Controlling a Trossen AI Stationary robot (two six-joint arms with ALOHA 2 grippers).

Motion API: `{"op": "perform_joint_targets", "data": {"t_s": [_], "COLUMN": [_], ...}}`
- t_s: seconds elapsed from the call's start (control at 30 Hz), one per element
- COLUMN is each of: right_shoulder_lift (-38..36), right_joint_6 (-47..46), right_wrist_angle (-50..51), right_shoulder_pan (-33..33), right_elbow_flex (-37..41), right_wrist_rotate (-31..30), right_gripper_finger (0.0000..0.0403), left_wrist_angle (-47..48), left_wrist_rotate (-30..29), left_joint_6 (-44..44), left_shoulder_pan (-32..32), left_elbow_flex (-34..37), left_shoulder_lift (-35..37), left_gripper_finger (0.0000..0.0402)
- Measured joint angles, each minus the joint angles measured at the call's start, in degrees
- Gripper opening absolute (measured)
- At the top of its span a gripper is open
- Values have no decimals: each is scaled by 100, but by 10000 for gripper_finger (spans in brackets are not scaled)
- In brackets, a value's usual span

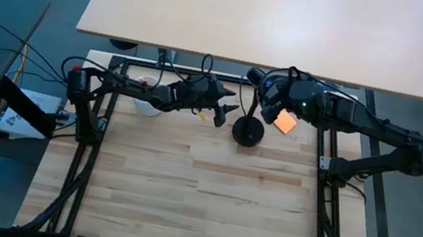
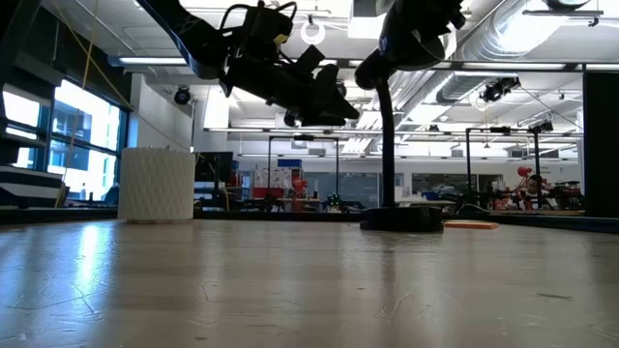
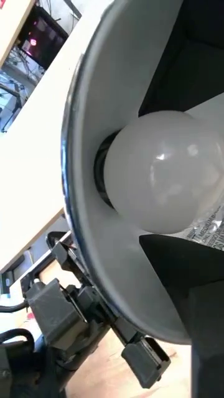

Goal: Screw lightbulb
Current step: Remove the light bulb from the desk lamp

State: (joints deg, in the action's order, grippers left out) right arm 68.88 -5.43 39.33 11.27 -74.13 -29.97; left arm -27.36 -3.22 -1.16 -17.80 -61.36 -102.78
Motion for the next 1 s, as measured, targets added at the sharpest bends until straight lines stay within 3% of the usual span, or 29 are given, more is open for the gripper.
{"op": "perform_joint_targets", "data": {"t_s": [0.33, 0.7, 0.87, 1.0], "right_shoulder_lift": [-222, -754, -703, -596], "right_joint_6": [-72, -785, -838, -804], "right_wrist_angle": [218, 1070, 1264, 1208], "right_shoulder_pan": [-213, -710, -840, -914], "right_elbow_flex": [0, 2, -11, -17], "right_wrist_rotate": [44, 36, 13, 27], "right_gripper_finger": [268, 262, 262, 262], "left_wrist_angle": [120, -19, -1044, -2107], "left_wrist_rotate": [0, 2, -4, 20], "left_joint_6": [2, 2, -408, -1253], "left_shoulder_pan": [2, 3, 121, 245], "left_elbow_flex": [0, 0, 2, 2], "left_shoulder_lift": [0, 0, 0, 0], "left_gripper_finger": [229, 229, 229, 229]}}
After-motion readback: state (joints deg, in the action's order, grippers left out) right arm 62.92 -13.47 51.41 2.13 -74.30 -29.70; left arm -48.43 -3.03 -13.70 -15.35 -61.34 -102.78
